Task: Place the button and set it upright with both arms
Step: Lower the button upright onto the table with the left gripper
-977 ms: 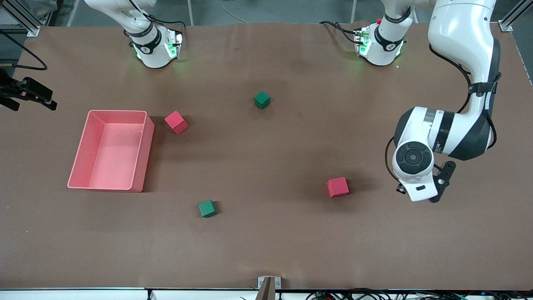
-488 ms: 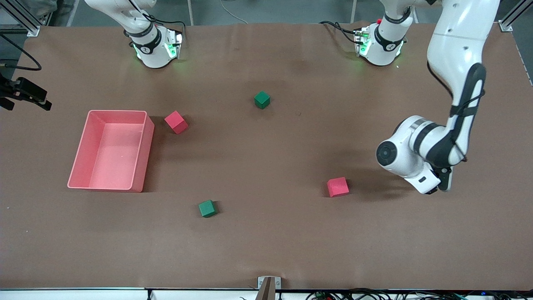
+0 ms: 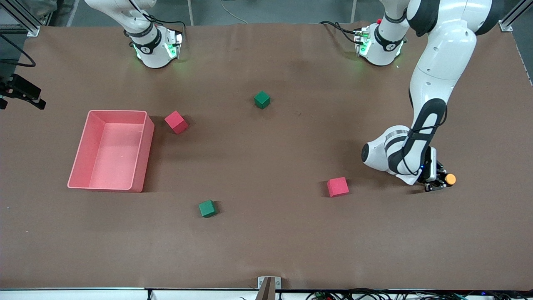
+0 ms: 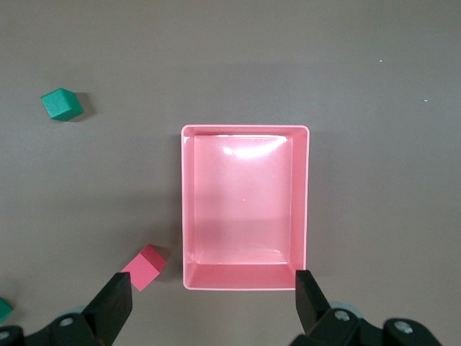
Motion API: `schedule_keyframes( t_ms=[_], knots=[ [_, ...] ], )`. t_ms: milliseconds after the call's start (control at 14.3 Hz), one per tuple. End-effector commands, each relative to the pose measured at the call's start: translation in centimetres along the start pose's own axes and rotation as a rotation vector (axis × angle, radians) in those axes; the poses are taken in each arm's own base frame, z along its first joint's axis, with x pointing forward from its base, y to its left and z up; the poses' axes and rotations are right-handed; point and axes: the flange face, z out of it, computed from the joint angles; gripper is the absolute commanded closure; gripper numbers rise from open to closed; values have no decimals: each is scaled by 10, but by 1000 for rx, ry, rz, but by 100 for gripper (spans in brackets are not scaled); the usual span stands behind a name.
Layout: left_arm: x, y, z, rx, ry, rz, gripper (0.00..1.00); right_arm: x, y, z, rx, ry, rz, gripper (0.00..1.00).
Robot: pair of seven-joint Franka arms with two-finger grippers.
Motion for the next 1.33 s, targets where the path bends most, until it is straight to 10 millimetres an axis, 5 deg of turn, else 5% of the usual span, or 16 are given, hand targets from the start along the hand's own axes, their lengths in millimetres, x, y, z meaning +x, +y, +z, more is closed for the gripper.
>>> schedule_keyframes(
  t_ms=[0,209,558,1256],
  knots=[
    [2,-10,14,12,131,-35,100,-3,4,-1,-8,-10,0,0],
    [-8,-36,19,31,167,-36,100,1,7,11,-8,-39,3,0],
    [-15,-49,33,64,164,-114,100,6,3,19,-5,-53,-2,0],
    [-14,-27,32,66,58,-202,100,6,4,18,5,-49,3,0]
  ],
)
